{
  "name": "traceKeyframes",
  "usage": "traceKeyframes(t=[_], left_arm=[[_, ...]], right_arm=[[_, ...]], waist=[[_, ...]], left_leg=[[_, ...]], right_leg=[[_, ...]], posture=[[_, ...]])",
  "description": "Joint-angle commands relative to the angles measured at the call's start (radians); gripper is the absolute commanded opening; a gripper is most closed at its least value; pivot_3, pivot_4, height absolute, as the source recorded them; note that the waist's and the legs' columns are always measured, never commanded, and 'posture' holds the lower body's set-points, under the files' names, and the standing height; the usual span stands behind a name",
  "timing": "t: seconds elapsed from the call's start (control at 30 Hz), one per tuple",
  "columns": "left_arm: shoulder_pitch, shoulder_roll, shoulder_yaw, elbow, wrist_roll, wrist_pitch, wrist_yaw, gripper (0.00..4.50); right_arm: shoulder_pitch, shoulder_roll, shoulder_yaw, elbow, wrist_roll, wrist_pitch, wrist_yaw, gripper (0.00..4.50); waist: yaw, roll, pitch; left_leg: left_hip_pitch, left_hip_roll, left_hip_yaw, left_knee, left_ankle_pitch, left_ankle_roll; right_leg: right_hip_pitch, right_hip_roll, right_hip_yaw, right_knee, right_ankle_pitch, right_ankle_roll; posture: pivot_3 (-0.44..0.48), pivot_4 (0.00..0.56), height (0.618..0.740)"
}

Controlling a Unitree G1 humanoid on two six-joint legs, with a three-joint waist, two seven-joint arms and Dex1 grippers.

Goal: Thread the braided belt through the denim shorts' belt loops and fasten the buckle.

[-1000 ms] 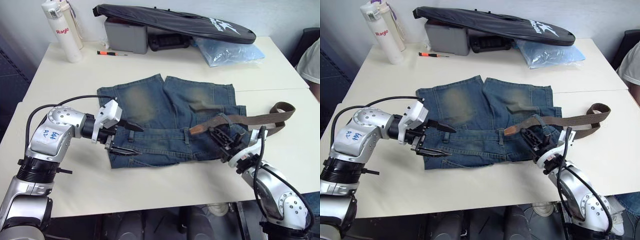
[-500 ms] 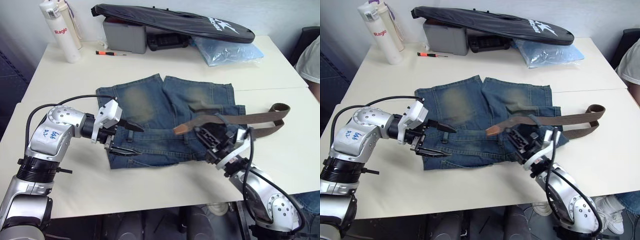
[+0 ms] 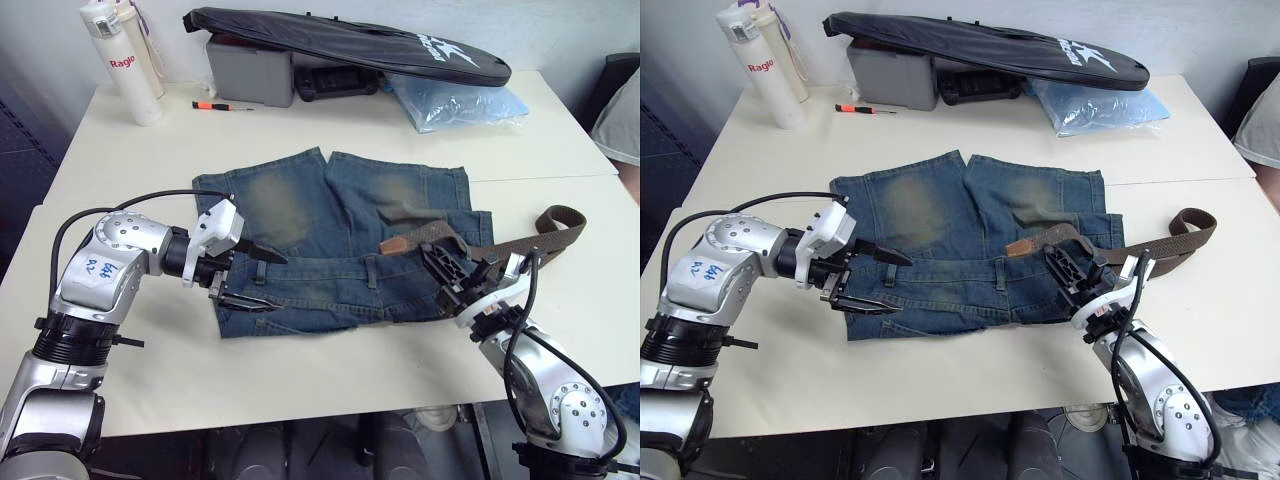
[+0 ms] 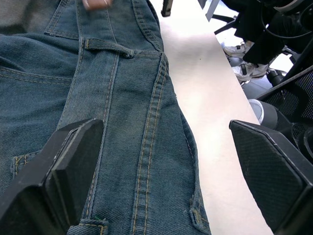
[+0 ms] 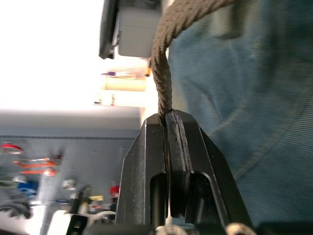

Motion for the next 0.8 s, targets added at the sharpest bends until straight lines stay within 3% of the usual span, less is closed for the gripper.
traceKeyframes(t=[0.03,0.27,0.33,0.37,0.4,0.53,0.8], left_arm=[[-0.016,0.002,0.011,-0.010,-0.003,-0.008,-0.005,4.50],[-0.013,0.002,0.008,-0.009,-0.002,-0.012,-0.010,4.50],[-0.014,0.001,0.007,-0.009,-0.002,-0.012,-0.011,4.50],[-0.014,0.001,0.007,-0.009,-0.002,-0.012,-0.011,4.50],[-0.014,0.001,0.007,-0.009,-0.002,-0.012,-0.011,4.50],[-0.014,-0.002,0.006,-0.007,-0.001,-0.014,-0.010,4.50],[-0.021,-0.013,-0.001,0.001,0.004,-0.021,-0.008,4.50]], right_arm=[[0.023,0.002,0.019,0.001,-0.025,0.013,0.017,0.03],[0.050,-0.004,0.044,0.028,-0.070,0.032,0.003,0.03],[0.044,0.005,0.034,0.030,-0.067,0.025,0.008,0.71],[0.045,0.004,0.027,0.022,-0.065,0.022,0.009,0.84],[0.046,0.001,0.023,0.016,-0.065,0.021,0.009,1.45],[0.074,-0.027,-0.015,-0.019,-0.055,0.022,0.018,3.16],[0.027,-0.032,-0.048,0.009,-0.062,0.008,0.038,3.16]], waist=[[0.000,0.000,0.000],[-0.001,0.000,0.000],[-0.001,0.000,0.000],[-0.001,0.000,0.000],[-0.001,0.000,0.000],[0.001,0.000,0.000],[0.006,0.000,0.000]], left_leg=[[0.000,0.000,0.000,0.000,0.000,0.000],[0.000,0.000,0.001,0.000,0.000,0.000],[0.000,0.000,0.001,0.000,0.000,0.000],[0.000,0.000,0.001,0.000,0.000,0.000],[0.000,0.000,0.001,0.000,0.000,0.000],[0.000,0.000,0.001,0.000,0.000,0.000],[0.000,0.000,0.001,0.000,0.000,0.000]], right_leg=[[0.000,0.000,0.000,0.000,0.000,0.000],[0.000,0.000,0.001,0.000,0.000,0.000],[0.000,0.000,0.001,0.000,0.000,0.000],[0.000,0.000,0.001,0.000,0.000,0.000],[0.000,0.000,0.001,0.000,0.000,0.000],[0.000,0.000,0.001,0.000,0.000,0.000],[0.000,0.000,0.001,0.000,0.000,0.000]], posture=[[0.000,0.150,0.740],[0.000,0.150,0.740],[0.000,0.150,0.740],[0.000,0.150,0.740],[0.000,0.150,0.740],[0.000,0.150,0.740],[0.000,0.150,0.740]])
